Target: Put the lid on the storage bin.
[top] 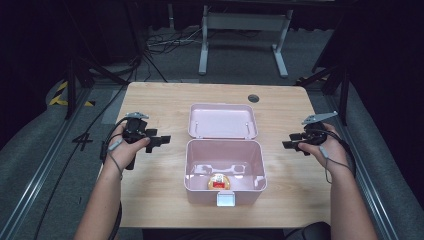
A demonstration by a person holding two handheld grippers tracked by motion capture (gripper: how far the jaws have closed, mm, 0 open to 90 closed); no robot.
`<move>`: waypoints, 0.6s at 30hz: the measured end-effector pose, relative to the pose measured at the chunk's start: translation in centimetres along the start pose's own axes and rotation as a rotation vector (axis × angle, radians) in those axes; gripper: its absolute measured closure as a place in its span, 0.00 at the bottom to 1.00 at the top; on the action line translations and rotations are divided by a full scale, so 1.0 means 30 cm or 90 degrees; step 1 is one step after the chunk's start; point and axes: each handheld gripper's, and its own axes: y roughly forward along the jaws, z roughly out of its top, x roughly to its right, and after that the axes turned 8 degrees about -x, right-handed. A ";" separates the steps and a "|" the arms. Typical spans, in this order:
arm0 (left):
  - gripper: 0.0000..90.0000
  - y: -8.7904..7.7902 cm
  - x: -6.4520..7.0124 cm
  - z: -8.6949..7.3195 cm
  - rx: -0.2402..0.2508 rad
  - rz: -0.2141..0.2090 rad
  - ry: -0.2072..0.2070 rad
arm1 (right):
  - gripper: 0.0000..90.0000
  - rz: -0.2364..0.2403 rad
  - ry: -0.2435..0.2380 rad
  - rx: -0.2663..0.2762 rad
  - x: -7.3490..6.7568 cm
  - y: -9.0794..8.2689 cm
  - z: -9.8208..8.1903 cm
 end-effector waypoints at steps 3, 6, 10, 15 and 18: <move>0.23 -0.003 0.019 0.026 0.014 0.013 0.026 | 0.48 -0.005 -0.006 0.003 0.004 -0.004 -0.003; 0.25 0.000 0.032 0.066 0.027 0.000 0.021 | 0.42 -0.012 -0.006 0.024 0.009 -0.014 -0.006; 0.31 0.002 0.033 0.099 0.023 0.001 0.035 | 0.45 0.011 -0.006 0.067 0.003 -0.023 -0.016; 0.32 0.019 0.036 0.178 0.047 0.010 0.048 | 0.67 0.027 -0.023 0.076 0.002 -0.016 -0.039; 0.33 0.046 0.035 0.228 0.046 0.019 0.049 | 0.72 0.043 -0.044 0.066 -0.007 -0.018 -0.052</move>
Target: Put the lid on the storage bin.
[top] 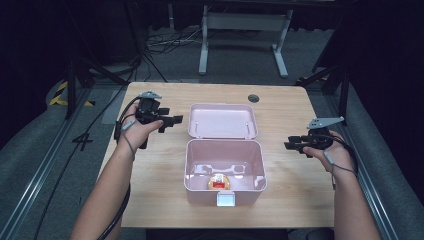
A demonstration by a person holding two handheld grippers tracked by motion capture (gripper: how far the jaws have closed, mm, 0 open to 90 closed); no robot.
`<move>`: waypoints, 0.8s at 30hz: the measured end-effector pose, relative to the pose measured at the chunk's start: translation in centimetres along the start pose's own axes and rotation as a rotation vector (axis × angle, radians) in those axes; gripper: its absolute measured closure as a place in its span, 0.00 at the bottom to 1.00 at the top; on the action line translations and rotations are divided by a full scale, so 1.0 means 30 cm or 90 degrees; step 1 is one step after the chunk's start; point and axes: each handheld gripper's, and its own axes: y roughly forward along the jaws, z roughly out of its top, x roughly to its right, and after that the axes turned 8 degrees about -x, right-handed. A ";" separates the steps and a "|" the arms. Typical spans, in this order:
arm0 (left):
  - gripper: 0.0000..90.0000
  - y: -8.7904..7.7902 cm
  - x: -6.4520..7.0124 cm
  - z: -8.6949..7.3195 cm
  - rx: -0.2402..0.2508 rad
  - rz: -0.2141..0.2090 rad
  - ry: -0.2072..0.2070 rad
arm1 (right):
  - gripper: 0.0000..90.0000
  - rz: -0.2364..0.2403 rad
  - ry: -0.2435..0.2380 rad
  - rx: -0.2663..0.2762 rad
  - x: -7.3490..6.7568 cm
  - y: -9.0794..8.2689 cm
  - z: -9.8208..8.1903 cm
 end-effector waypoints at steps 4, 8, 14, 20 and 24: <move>0.33 0.037 -0.008 0.049 0.010 -0.008 -0.020 | 0.72 0.007 -0.003 0.051 -0.013 -0.012 -0.016; 0.32 0.066 -0.011 0.088 0.001 0.003 -0.016 | 0.69 0.002 0.029 0.062 -0.027 -0.020 -0.030; 0.31 0.114 -0.026 0.120 -0.017 0.008 -0.014 | 0.69 -0.025 0.059 0.025 -0.032 -0.041 -0.045; 0.31 0.146 -0.044 0.143 -0.032 0.019 -0.006 | 0.64 -0.057 0.050 0.026 -0.046 -0.042 -0.055; 0.31 0.173 -0.069 0.156 -0.038 0.006 -0.008 | 0.62 -0.052 0.046 0.030 -0.052 -0.041 -0.056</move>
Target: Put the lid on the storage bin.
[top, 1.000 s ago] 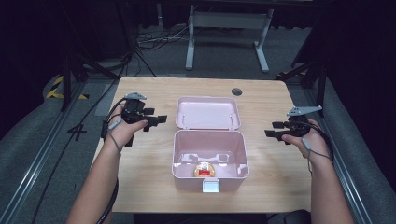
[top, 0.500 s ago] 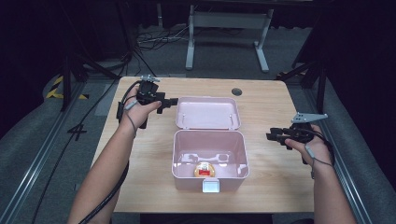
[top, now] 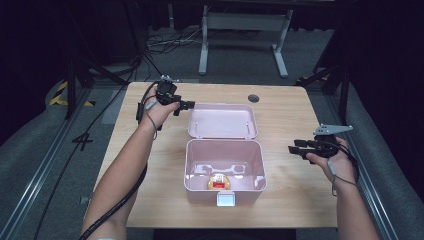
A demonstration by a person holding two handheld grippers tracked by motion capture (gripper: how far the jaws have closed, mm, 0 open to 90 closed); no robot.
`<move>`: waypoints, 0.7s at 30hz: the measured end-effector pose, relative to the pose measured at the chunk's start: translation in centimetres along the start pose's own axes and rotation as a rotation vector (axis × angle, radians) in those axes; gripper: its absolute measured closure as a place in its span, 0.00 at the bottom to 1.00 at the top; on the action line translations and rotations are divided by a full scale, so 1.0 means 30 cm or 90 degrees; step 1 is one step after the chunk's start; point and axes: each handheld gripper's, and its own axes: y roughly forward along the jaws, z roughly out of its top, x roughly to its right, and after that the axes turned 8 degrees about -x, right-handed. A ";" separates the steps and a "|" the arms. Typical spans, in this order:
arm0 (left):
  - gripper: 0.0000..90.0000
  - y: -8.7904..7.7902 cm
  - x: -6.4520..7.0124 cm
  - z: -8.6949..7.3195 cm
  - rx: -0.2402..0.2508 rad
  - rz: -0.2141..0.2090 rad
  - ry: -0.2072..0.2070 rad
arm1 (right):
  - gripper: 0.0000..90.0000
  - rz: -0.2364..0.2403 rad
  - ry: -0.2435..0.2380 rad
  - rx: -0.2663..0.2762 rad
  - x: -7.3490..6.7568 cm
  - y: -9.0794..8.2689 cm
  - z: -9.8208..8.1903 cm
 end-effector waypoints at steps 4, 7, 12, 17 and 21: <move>0.29 0.032 -0.019 -0.001 -0.014 -0.028 -0.013 | 0.59 0.000 -0.005 -0.002 -0.007 0.001 -0.002; 0.29 0.054 -0.030 -0.005 -0.023 -0.052 -0.033 | 0.58 -0.004 -0.007 -0.002 -0.010 0.004 -0.003; 0.33 0.093 -0.037 -0.016 -0.039 -0.098 -0.060 | 0.58 -0.007 -0.008 -0.005 -0.014 0.004 -0.005; 0.40 0.116 -0.029 -0.020 -0.043 -0.102 -0.070 | 0.59 -0.010 -0.017 -0.004 -0.018 0.001 -0.005; 0.44 0.129 -0.021 -0.016 -0.057 -0.105 -0.072 | 0.59 -0.007 -0.016 -0.003 -0.019 0.002 -0.004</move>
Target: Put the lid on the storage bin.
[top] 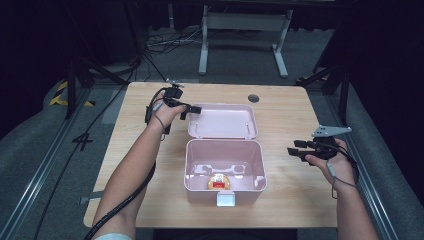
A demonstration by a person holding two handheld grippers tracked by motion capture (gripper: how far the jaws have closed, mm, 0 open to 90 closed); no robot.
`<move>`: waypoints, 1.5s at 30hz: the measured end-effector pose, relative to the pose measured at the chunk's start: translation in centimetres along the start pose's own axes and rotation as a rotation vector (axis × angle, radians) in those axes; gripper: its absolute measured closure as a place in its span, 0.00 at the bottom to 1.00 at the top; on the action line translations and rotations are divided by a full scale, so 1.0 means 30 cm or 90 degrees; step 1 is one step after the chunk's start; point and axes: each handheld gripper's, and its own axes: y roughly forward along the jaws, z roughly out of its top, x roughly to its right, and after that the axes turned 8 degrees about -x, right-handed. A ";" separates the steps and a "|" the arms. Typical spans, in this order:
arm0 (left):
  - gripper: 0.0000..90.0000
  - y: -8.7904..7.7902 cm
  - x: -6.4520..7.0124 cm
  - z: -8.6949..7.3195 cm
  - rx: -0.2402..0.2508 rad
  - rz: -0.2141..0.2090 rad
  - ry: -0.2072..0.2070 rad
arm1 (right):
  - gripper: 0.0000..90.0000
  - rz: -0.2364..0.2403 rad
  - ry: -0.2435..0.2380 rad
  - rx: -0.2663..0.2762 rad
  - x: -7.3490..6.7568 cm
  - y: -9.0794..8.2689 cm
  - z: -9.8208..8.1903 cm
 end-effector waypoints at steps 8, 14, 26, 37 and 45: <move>0.48 0.035 0.007 -0.003 -0.003 -0.013 -0.014 | 0.57 0.031 -0.006 0.017 -0.008 -0.004 0.005; 0.62 0.026 0.021 0.005 0.000 -0.014 -0.005 | 0.57 0.043 -0.008 0.030 -0.018 -0.010 0.011; 0.74 -0.042 0.058 0.035 0.052 0.007 0.026 | 0.58 0.042 -0.014 0.041 -0.020 -0.016 0.014; 0.78 -0.122 0.113 0.065 0.093 0.029 0.059 | 0.70 0.035 -0.052 0.023 -0.036 -0.015 0.018; 0.81 -0.170 0.146 0.076 0.112 0.033 0.080 | 0.71 0.036 -0.068 0.012 -0.049 -0.021 0.026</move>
